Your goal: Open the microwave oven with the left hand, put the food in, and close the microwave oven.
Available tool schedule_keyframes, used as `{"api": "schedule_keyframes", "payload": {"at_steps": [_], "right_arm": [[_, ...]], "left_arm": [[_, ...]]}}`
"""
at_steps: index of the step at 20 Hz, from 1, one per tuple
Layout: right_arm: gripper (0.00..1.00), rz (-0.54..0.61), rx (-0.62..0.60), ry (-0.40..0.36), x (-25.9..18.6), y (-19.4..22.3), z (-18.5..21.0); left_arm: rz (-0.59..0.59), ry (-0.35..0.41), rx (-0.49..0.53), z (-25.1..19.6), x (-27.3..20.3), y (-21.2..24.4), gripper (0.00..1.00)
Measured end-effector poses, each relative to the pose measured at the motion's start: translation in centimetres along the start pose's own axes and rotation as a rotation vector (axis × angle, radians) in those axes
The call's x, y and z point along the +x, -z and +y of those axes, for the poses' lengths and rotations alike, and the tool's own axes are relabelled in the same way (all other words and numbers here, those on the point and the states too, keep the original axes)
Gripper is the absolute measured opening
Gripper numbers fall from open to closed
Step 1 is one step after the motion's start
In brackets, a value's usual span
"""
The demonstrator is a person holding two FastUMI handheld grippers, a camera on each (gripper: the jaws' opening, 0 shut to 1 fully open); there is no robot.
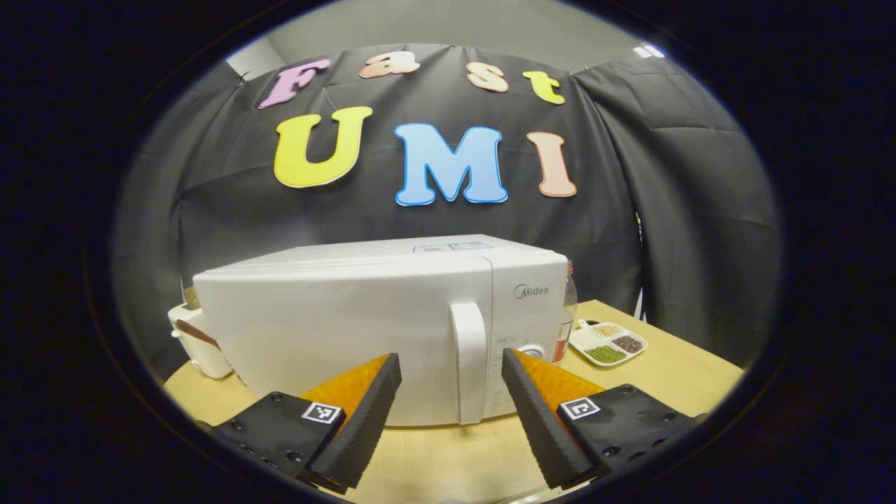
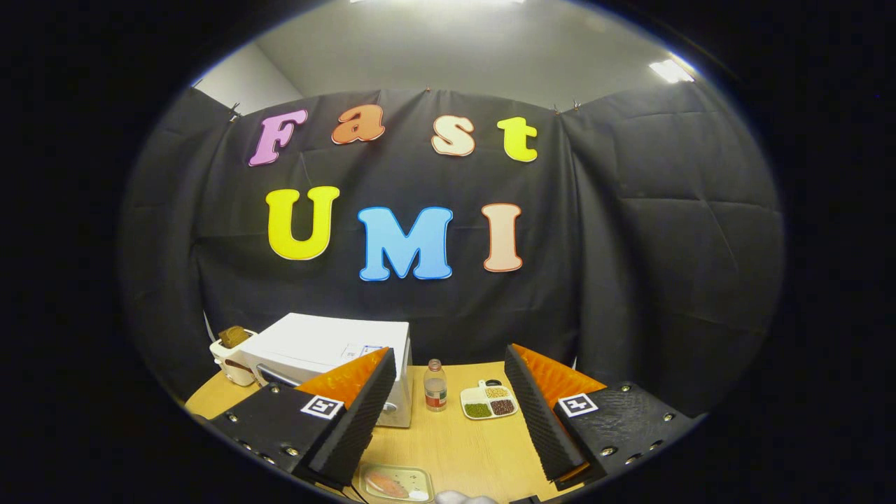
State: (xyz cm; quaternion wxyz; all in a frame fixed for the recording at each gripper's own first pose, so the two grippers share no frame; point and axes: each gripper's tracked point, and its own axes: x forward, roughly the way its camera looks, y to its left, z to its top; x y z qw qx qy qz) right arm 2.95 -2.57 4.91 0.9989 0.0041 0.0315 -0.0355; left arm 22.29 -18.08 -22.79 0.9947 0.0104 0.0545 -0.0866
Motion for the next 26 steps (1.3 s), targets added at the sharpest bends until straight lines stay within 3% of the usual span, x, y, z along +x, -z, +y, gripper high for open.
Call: {"api": "schedule_keyframes", "payload": {"at_steps": [7,12,14,16,17,21,26], "right_arm": [[0.95,0.046,0.006,0.020,0.2,2.2,-1.6],[0.95,0.037,0.002,0.018,-0.1,2.0,-2.1],[0.95,0.025,-0.011,0.016,-0.4,1.8,-2.2],[0.95,0.017,-0.025,0.016,-0.7,1.7,-2.4],[0.95,0.014,-0.033,0.020,-0.9,1.7,-2.6],[0.95,0.028,-0.028,0.018,-1.2,2.3,-2.8],[0.95,0.031,-0.046,0.012,-1.7,2.5,-2.8]], "left_arm": [[-0.005,0.000,-0.020,-1.1,2.2,0.2,0.99],[0.048,-0.045,0.012,-1.2,3.0,1.7,0.92],[0.125,-0.025,-0.017,-1.7,3.7,4.2,0.75],[0.125,-0.020,-0.078,-1.6,3.4,4.4,0.40],[0.119,-0.005,-0.094,-1.5,3.7,4.3,0.34],[0.101,0.002,-0.078,-1.2,3.3,4.1,0.24],[0.102,0.010,-0.063,-1.3,3.3,4.3,0.19]]}}
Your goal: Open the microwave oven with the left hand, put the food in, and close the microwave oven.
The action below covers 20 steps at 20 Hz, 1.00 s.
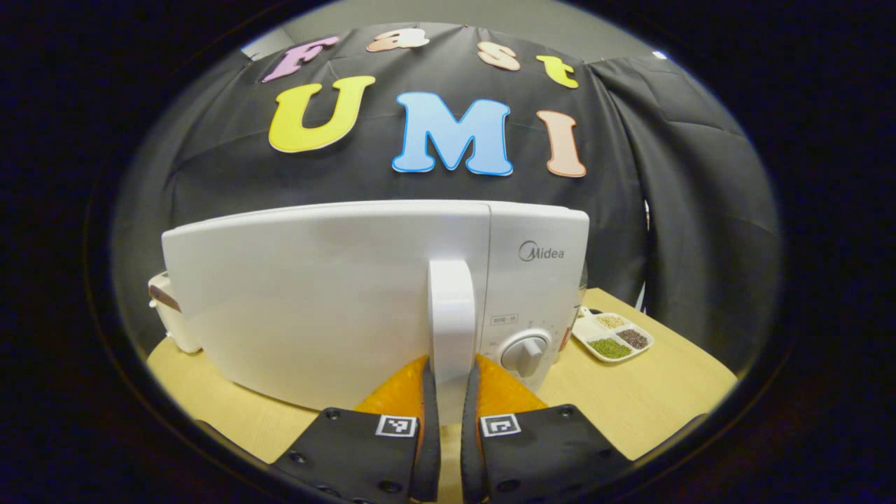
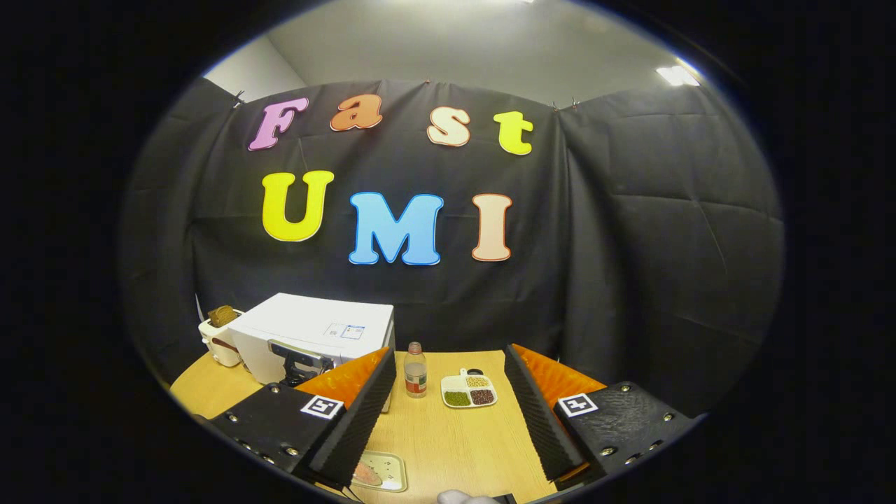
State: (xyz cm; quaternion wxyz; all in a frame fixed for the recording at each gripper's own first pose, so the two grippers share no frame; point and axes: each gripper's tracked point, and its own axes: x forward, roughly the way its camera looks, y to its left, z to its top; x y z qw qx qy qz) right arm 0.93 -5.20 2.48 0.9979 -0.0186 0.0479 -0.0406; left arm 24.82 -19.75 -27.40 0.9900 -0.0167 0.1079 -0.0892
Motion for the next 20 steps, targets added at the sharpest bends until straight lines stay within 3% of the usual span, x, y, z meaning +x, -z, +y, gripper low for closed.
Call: {"api": "schedule_keyframes", "payload": {"at_steps": [6,7,10,14,20], "right_arm": [[0.95,0.008,-0.004,-0.019,-0.3,0.4,0.4],[0.96,0.007,-0.004,-0.023,-0.4,0.3,0.4],[0.96,-0.002,0.008,-0.041,-0.3,0.0,0.7],[0.96,0.000,0.032,-0.096,-0.4,0.1,2.0],[0.96,0.006,0.028,-0.199,-1.6,0.5,5.2]], "left_arm": [[0.012,0.024,0.005,0.0,-0.2,0.1,0.16],[0.052,0.019,-0.012,0.0,-1.2,1.0,0.16],[-0.008,0.021,0.046,0.5,-5.6,1.4,0.16],[0.022,0.046,0.025,1.7,-10.7,3.3,0.16],[0.043,-0.017,0.030,4.5,-17.0,4.6,0.17]]}}
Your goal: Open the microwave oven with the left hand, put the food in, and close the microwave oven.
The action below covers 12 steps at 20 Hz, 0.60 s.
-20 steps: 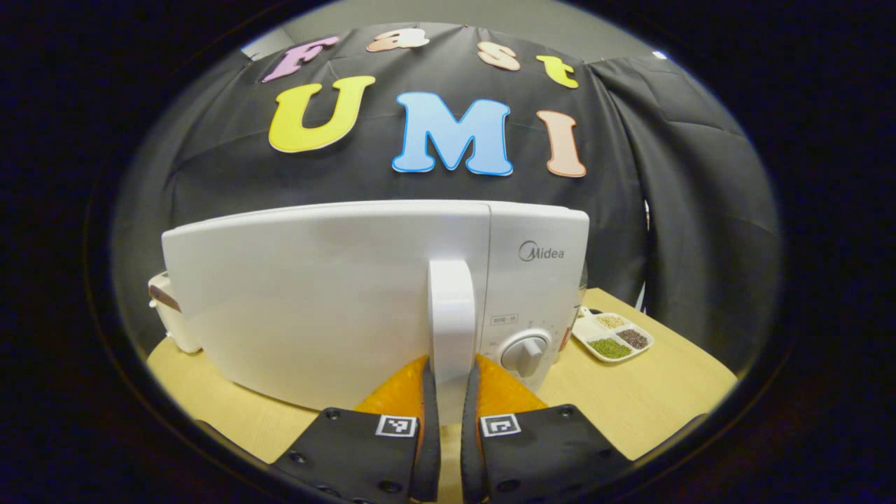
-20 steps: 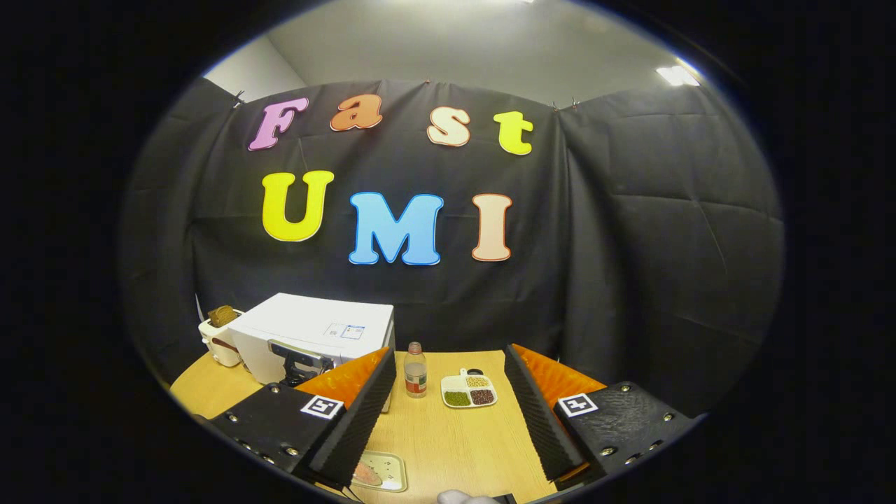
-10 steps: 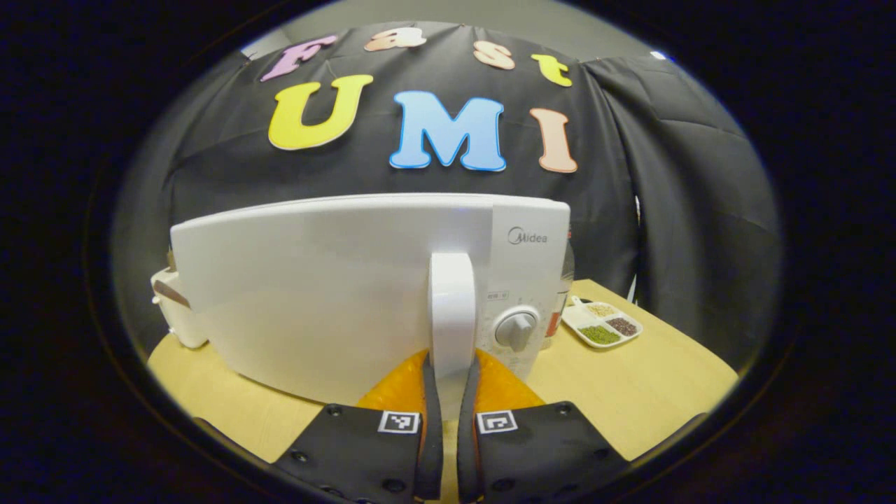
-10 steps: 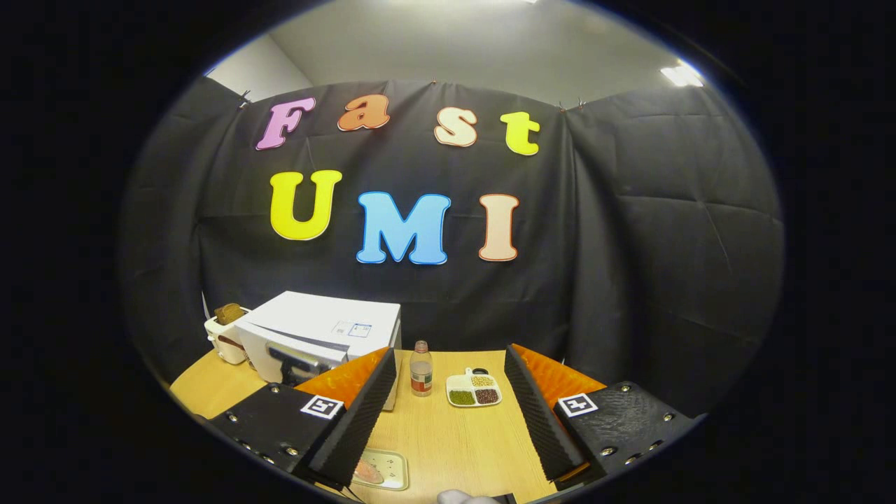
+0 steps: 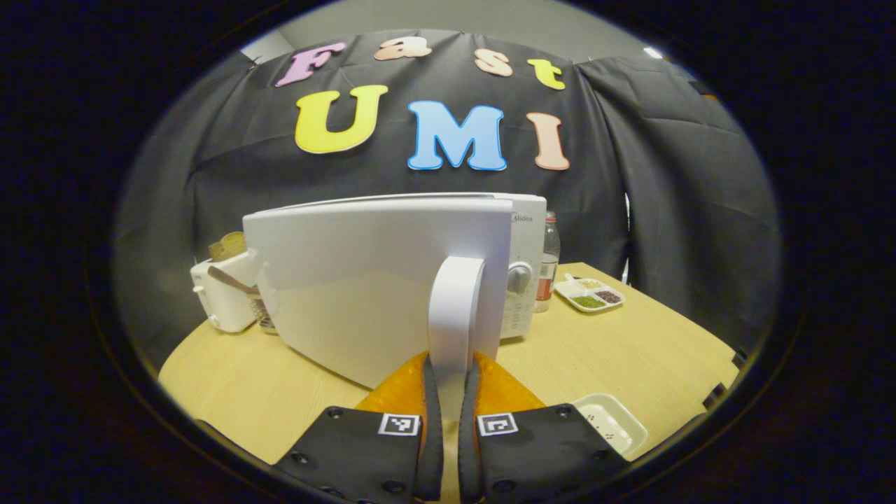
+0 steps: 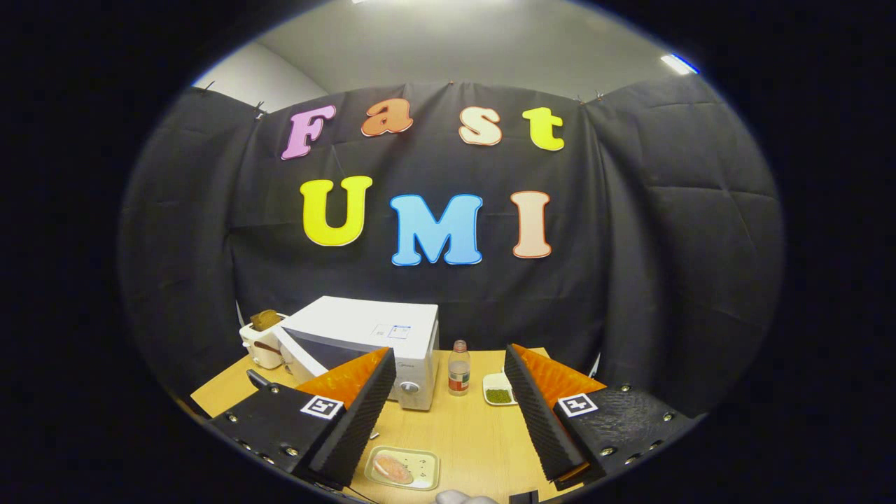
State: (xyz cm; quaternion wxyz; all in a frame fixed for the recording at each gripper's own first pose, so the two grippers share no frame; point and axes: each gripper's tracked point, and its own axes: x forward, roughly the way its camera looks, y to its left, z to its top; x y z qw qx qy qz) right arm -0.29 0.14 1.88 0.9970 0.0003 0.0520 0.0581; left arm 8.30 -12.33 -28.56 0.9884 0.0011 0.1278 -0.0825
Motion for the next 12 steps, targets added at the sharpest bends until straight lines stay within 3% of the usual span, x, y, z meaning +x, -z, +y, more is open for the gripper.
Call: {"api": "schedule_keyframes", "payload": {"at_steps": [4,8,9,10,11,12], "right_arm": [[0.95,0.006,-0.022,-0.063,-1.0,0.4,2.3],[0.95,0.005,-0.039,-0.100,-2.0,0.5,4.1],[0.96,0.005,-0.038,-0.107,-2.1,0.4,4.5],[0.96,0.002,-0.036,-0.112,-2.3,0.5,4.8],[0.96,0.003,-0.034,-0.119,-2.4,0.6,5.2],[0.96,0.003,-0.033,-0.124,-2.6,0.8,5.5]], "left_arm": [[0.004,-0.029,-0.003,1.8,-2.6,1.1,0.24],[-0.006,-0.102,-0.035,5.2,-5.2,1.6,0.39],[-0.002,-0.114,-0.042,6.0,-5.8,1.7,0.63],[-0.001,-0.125,-0.041,7.0,-6.3,1.9,0.70],[-0.001,-0.128,-0.033,7.7,-6.7,2.0,0.88],[0.000,-0.128,-0.024,7.9,-7.4,2.0,0.96]]}}
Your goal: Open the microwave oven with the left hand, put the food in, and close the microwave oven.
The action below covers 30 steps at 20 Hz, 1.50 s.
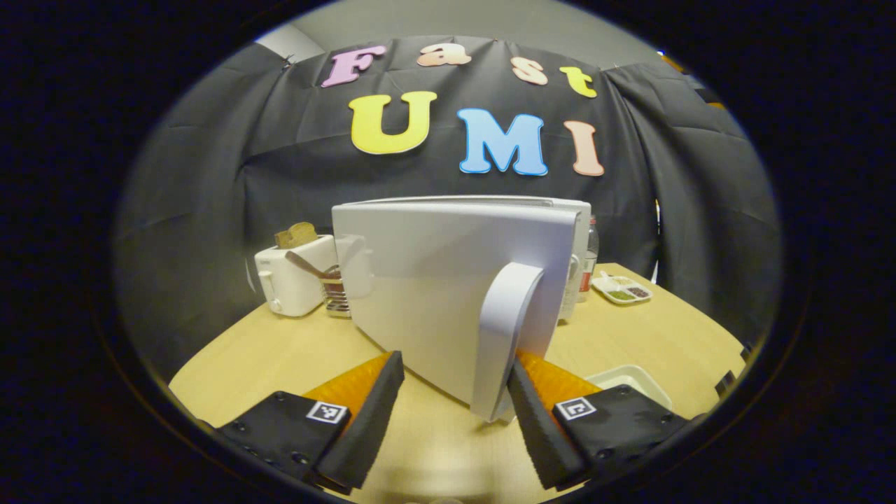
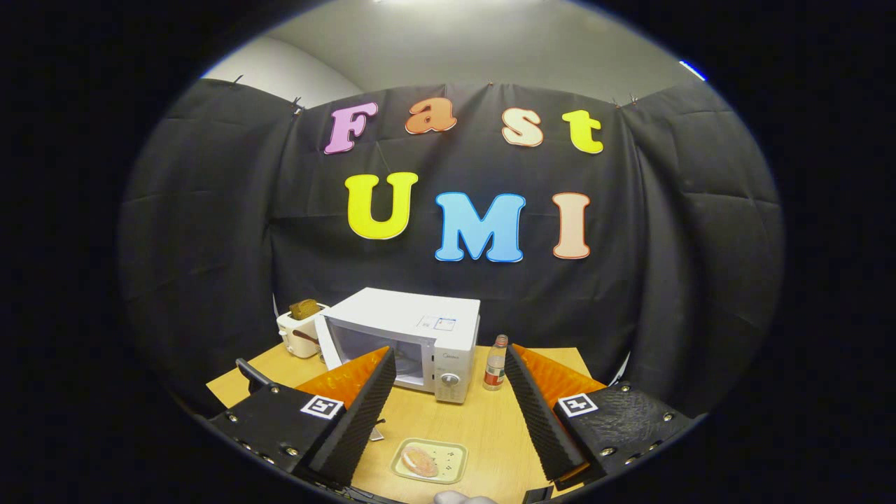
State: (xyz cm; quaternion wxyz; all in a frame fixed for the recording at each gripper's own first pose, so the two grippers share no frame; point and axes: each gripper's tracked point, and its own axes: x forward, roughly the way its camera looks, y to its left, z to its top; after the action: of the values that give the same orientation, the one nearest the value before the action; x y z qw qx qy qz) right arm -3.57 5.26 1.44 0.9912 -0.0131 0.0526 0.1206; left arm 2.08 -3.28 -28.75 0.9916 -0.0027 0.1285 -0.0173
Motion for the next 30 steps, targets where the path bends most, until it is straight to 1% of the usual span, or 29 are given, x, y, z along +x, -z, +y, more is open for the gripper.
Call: {"api": "schedule_keyframes", "payload": {"at_steps": [2,3,7,11,12,16,18,21,27,28,29,30], "right_arm": [[0.96,-0.002,0.007,-0.006,-0.2,0.1,0.4],[0.96,0.000,0.015,-0.010,-0.2,0.2,0.7],[0.96,0.012,0.024,-0.042,0.0,1.2,2.3],[0.96,0.028,0.026,-0.085,0.3,2.1,4.9],[0.96,0.032,0.025,-0.097,0.4,2.3,5.7],[0.96,0.060,0.023,-0.156,0.7,2.9,8.4],[0.96,0.057,0.018,-0.173,1.0,2.8,9.3],[0.96,0.057,0.020,-0.200,1.3,2.8,10.8],[0.96,0.049,0.023,-0.225,1.6,3.2,11.9],[0.96,0.049,0.026,-0.225,1.8,3.3,11.9],[0.96,0.054,0.028,-0.225,1.9,3.6,11.9],[0.96,0.054,0.028,-0.224,2.0,3.6,12.0]], "left_arm": [[0.000,-0.022,0.036,1.3,-0.8,0.1,1.00],[-0.002,-0.037,0.050,2.1,-1.3,0.1,1.00],[-0.008,-0.097,0.036,5.6,-3.5,-0.2,0.99],[0.003,-0.155,0.035,10.1,-5.9,0.2,1.00],[0.006,-0.170,0.029,11.4,-6.5,0.4,1.00],[0.010,-0.204,-0.056,14.7,-8.4,1.4,1.00],[0.014,-0.216,-0.066,15.9,-9.2,1.6,1.00],[0.014,-0.238,-0.040,17.5,-10.1,1.5,0.99],[0.018,-0.340,-0.006,23.2,-12.5,0.9,1.00],[0.020,-0.352,-0.005,23.7,-12.7,0.9,0.99],[0.028,-0.358,-0.002,24.2,-12.8,0.8,0.95],[0.019,-0.366,-0.001,24.4,-13.1,0.4,0.95]]}}
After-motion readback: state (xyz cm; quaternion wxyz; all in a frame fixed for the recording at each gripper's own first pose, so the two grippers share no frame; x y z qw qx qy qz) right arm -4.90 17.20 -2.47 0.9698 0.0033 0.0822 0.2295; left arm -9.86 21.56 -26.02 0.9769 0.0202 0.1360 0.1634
